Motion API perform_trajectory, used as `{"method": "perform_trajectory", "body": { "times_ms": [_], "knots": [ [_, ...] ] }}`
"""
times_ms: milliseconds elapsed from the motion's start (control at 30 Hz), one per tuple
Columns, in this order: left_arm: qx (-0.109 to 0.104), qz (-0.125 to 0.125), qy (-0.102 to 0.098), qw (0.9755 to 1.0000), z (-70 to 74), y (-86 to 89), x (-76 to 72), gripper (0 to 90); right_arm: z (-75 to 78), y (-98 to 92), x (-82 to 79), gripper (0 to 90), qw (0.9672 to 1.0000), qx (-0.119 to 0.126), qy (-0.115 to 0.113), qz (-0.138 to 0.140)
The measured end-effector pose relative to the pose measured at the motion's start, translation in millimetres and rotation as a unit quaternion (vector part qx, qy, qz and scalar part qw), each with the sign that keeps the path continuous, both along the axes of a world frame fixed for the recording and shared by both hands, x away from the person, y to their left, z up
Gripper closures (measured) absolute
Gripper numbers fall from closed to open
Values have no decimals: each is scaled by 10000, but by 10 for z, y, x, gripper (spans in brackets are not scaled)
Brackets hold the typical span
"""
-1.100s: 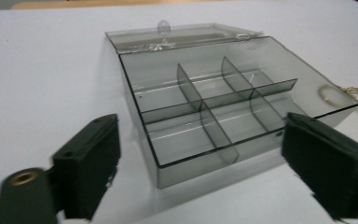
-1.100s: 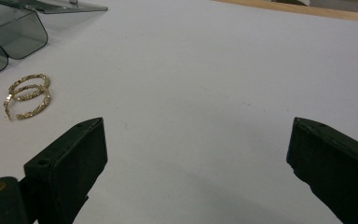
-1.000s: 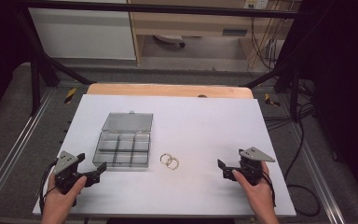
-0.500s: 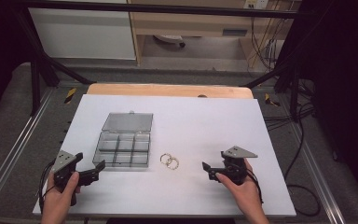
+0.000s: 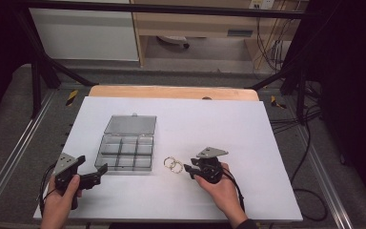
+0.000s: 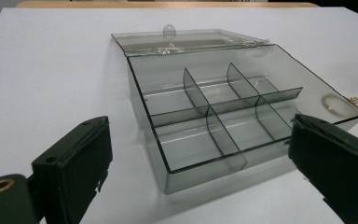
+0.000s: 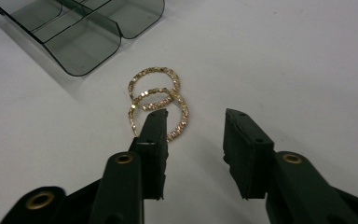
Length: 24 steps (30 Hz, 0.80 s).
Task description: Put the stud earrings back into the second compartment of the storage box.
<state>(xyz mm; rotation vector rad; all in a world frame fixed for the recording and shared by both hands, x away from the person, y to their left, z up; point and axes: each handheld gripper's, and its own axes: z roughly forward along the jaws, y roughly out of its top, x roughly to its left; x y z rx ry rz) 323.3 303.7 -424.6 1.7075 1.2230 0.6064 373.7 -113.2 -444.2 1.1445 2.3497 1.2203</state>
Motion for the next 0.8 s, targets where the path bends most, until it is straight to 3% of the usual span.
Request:
{"method": "perform_trajectory", "body": {
  "times_ms": [200, 367, 467, 500, 700, 800],
  "knots": [
    [23, 13, 13, 10000, -4, 1, -1, 67, -104, 194, 124, 712, 9998, -196, 22, -6],
    [32, 14, 35, 10000, -6, 5, 3, 69, -140, 242, 178, 743, 9997, -254, 20, 20],
    [37, 7, 48, 10000, -9, -3, 4, 69, -140, 268, 180, 802, 9993, -368, -58, 54],
    [57, 3, 46, 10000, -9, -3, 4, 70, -148, 276, 184, 859, 9991, -388, -121, 96],
    [66, -5, 83, 9999, -18, -2, 3, 71, -138, 253, 191, 874, 9993, -318, -117, 158],
    [87, -8, 126, 9999, -26, -6, 9, 73, -46, 228, 178, 874, 9996, -104, -184, 187]
  ]
}}
